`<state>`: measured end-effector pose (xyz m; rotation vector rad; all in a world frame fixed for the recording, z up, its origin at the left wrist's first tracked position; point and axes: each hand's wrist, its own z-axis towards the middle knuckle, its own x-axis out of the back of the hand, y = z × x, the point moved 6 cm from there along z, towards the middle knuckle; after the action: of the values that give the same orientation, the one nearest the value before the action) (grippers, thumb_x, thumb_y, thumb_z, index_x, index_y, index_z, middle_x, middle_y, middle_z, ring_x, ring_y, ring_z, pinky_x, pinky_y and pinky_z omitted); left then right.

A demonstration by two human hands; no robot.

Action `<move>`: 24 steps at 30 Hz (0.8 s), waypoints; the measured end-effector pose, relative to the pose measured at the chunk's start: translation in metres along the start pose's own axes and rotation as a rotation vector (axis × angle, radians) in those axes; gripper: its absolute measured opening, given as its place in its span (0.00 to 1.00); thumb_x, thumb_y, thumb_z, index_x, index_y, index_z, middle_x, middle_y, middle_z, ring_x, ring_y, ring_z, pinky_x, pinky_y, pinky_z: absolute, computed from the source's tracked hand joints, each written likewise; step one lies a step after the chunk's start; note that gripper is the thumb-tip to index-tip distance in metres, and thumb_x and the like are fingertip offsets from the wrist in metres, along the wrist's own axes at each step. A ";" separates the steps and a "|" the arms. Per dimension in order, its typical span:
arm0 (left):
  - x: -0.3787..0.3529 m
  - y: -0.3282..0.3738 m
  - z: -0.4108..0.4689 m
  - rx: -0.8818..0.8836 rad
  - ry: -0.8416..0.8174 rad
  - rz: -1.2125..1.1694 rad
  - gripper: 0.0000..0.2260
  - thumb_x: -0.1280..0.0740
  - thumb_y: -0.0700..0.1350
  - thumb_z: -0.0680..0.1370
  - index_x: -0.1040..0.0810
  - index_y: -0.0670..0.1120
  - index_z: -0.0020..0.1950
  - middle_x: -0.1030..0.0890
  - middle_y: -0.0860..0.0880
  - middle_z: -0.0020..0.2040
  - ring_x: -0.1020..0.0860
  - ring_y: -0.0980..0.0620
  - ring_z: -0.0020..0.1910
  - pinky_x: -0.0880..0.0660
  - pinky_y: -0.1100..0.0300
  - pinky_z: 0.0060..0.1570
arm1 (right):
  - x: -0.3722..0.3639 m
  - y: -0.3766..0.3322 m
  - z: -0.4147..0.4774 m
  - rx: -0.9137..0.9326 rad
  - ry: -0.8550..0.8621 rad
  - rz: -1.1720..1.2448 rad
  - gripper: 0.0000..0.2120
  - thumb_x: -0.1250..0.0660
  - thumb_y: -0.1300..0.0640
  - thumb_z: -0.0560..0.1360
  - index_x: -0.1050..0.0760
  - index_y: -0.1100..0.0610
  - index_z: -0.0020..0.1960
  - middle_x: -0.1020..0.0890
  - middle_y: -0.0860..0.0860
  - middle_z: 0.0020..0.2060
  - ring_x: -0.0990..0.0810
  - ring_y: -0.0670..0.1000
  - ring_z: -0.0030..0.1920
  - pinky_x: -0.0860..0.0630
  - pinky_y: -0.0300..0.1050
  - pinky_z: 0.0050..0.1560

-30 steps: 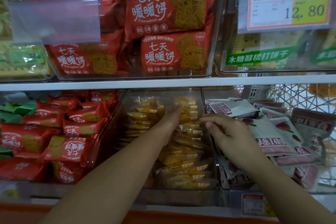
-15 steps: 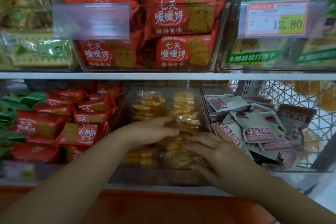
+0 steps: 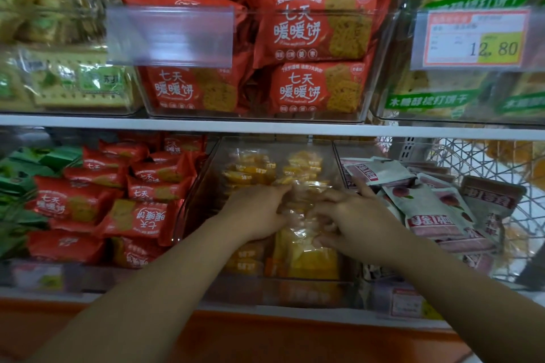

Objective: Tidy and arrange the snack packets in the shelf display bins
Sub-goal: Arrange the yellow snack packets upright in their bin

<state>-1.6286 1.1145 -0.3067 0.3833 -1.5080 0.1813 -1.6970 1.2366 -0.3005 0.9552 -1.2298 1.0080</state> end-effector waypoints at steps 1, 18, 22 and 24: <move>0.000 0.000 0.004 0.019 -0.022 -0.030 0.31 0.36 0.60 0.75 0.42 0.56 0.75 0.24 0.52 0.64 0.26 0.50 0.62 0.27 0.53 0.56 | -0.001 0.001 0.004 -0.005 -0.024 0.008 0.17 0.36 0.41 0.72 0.28 0.41 0.60 0.31 0.39 0.64 0.34 0.45 0.68 0.61 0.56 0.73; 0.006 -0.010 -0.031 0.077 -0.190 -0.289 0.13 0.30 0.52 0.74 0.22 0.52 0.57 0.21 0.56 0.53 0.23 0.58 0.52 0.25 0.59 0.55 | 0.004 -0.007 -0.030 0.027 0.200 -0.048 0.22 0.31 0.38 0.59 0.21 0.46 0.50 0.21 0.46 0.45 0.20 0.51 0.48 0.39 0.65 0.65; -0.004 0.003 -0.024 0.045 -0.219 -0.233 0.12 0.34 0.52 0.77 0.21 0.50 0.58 0.20 0.54 0.54 0.23 0.55 0.52 0.26 0.59 0.52 | 0.007 -0.007 -0.035 0.073 0.221 -0.039 0.16 0.24 0.41 0.57 0.23 0.46 0.41 0.23 0.42 0.38 0.21 0.48 0.44 0.39 0.63 0.65; -0.006 0.010 -0.019 0.009 -0.250 -0.230 0.11 0.36 0.52 0.78 0.20 0.50 0.56 0.19 0.53 0.53 0.23 0.54 0.49 0.26 0.60 0.47 | 0.010 -0.007 -0.035 0.079 0.174 -0.052 0.14 0.25 0.43 0.61 0.23 0.46 0.42 0.23 0.42 0.38 0.22 0.48 0.48 0.46 0.62 0.69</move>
<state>-1.6143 1.1313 -0.3119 0.6000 -1.6944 -0.0437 -1.6798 1.2690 -0.2938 0.9352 -1.0224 1.0812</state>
